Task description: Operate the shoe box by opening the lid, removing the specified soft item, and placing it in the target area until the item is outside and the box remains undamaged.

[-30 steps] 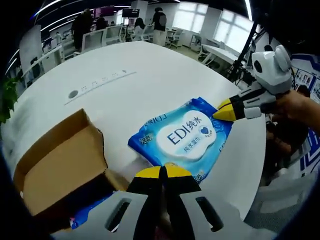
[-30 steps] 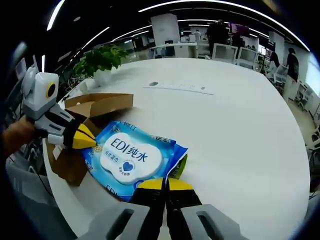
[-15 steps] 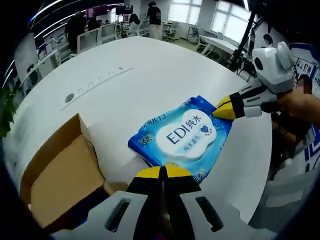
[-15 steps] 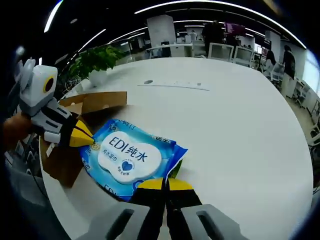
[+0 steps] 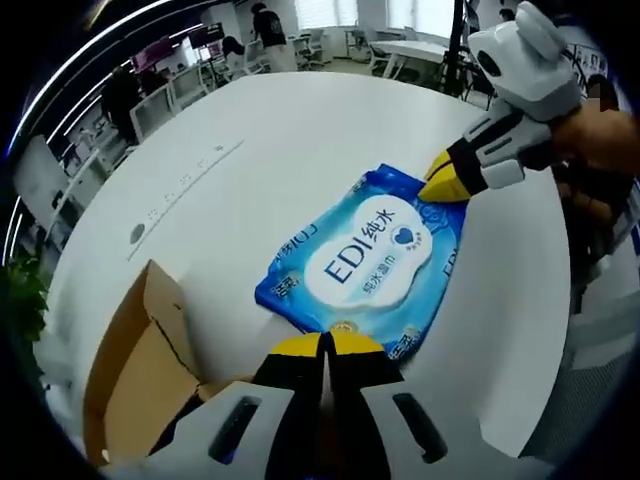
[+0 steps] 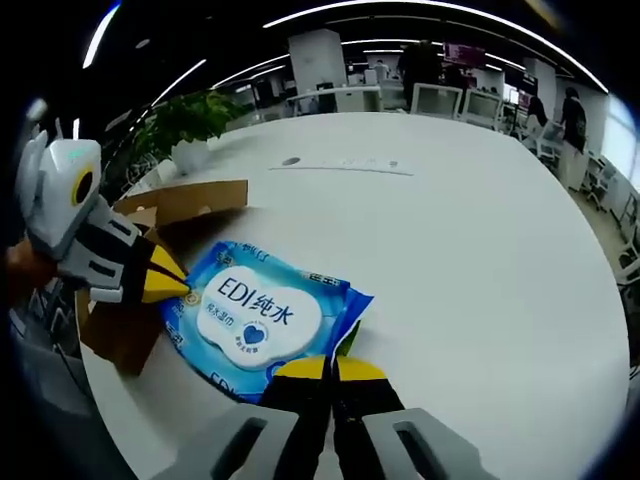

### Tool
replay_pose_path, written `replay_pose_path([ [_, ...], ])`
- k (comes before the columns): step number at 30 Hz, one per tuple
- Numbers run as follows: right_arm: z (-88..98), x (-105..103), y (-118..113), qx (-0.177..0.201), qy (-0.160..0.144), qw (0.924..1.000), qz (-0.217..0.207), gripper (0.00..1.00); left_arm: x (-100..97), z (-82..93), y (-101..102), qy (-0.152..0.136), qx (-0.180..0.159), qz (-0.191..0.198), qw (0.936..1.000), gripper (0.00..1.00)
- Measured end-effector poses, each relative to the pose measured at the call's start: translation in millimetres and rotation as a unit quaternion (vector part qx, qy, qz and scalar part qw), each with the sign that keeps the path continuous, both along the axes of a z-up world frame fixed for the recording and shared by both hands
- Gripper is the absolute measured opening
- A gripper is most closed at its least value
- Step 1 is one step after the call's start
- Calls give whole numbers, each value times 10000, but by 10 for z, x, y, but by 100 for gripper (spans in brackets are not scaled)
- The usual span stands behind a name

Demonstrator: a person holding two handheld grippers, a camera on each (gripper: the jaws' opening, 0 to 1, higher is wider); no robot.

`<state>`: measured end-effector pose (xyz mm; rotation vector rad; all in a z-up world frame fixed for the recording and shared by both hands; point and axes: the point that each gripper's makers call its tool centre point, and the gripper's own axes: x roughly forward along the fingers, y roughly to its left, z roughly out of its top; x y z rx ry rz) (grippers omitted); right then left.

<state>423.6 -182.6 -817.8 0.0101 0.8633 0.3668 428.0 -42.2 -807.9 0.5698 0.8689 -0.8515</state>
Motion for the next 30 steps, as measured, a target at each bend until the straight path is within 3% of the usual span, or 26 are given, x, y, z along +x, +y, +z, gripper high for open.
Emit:
replay_pose_path([
  [5, -3, -12, -3, -56, -25, 10000, 5, 0, -2, 4, 6, 8, 23, 0, 10000, 0],
  [16, -15, 40, -23, -196, -27, 9998, 61, 0, -28, 156, 33, 280, -617, 360, 9971, 6],
  [30, 34, 23, -40, -280, -24, 9995, 113, 2, -82, 448, 159, 348, -1223, 626, 9899, 10],
])
